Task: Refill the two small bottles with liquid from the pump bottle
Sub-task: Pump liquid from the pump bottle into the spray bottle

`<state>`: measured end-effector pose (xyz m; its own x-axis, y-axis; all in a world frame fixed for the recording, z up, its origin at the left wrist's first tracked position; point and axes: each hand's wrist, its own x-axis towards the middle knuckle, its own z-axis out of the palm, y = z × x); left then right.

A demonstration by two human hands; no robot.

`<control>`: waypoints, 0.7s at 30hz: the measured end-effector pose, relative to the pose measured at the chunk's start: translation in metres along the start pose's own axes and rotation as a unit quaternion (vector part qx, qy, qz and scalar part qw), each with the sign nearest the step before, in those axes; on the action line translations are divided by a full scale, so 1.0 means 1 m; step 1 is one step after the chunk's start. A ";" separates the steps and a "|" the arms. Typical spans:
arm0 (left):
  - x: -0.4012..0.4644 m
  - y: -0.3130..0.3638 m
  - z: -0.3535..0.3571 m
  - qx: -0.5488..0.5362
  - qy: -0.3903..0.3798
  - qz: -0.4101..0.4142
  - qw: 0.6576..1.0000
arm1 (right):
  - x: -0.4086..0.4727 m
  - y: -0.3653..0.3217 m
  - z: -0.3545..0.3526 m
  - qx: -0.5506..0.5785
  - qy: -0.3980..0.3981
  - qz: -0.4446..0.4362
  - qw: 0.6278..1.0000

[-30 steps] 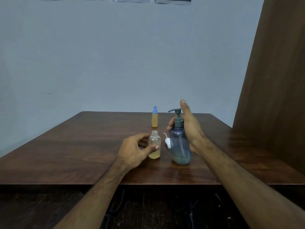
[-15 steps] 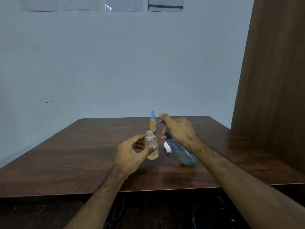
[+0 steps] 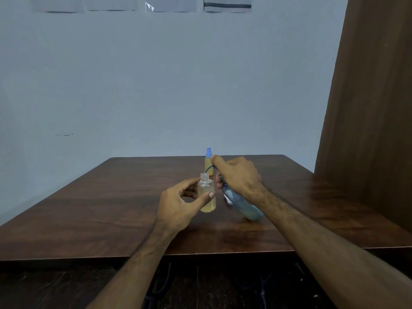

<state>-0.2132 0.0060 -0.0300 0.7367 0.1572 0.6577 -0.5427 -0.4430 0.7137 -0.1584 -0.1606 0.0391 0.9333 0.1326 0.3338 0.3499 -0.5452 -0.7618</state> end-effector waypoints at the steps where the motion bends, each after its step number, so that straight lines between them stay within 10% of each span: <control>1: 0.000 0.000 0.000 0.000 0.002 0.002 1.000 | 0.000 0.000 0.001 0.003 0.004 0.001 1.000; 21: -0.001 0.003 -0.001 -0.004 0.015 0.024 1.000 | 0.002 0.000 0.003 -0.040 0.002 0.002 0.999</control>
<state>-0.2157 0.0057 -0.0284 0.6972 0.1616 0.6984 -0.5812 -0.4430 0.6826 -0.1562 -0.1577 0.0380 0.9346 0.1268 0.3324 0.3376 -0.6107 -0.7163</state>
